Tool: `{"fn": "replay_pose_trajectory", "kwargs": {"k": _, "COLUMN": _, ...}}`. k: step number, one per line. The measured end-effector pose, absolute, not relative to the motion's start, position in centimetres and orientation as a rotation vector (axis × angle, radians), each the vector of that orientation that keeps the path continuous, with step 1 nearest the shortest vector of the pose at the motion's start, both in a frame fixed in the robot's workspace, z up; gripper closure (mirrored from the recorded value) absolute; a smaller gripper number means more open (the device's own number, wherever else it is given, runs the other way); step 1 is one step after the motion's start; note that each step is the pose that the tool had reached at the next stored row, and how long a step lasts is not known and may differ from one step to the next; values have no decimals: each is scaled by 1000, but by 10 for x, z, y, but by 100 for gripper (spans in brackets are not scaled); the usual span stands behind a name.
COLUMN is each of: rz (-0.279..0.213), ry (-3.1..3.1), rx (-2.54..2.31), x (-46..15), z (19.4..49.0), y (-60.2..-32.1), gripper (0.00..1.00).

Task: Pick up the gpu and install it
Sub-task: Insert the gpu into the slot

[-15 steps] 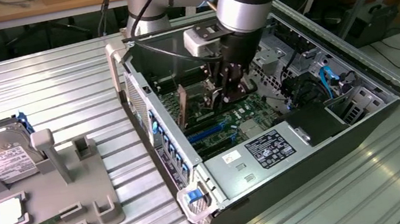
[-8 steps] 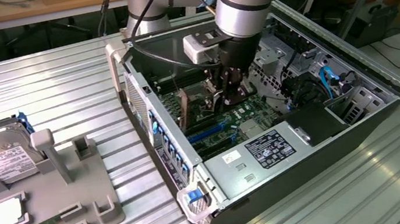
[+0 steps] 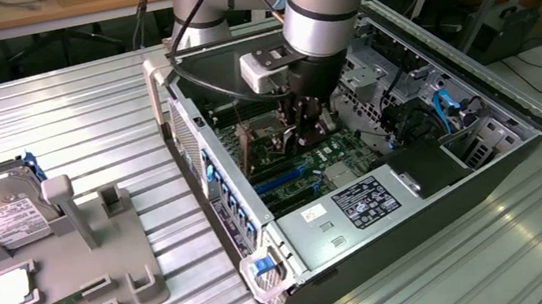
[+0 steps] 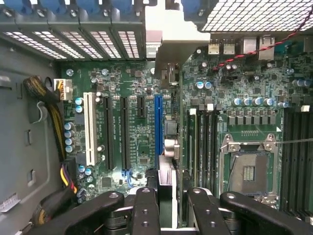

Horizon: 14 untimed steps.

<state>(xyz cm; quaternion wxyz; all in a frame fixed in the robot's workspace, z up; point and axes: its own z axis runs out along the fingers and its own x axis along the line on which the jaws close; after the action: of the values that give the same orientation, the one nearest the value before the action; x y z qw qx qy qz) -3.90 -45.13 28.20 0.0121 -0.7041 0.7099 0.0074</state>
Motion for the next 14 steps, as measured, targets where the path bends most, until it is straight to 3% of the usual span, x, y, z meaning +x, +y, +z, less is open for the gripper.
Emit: {"fn": "replay_pose_trajectory", "kwargs": {"k": 14, "rz": 24, "ry": 2219, "rx": -2191, "x": -44, "z": 272, "y": -455, "gripper": 72}}
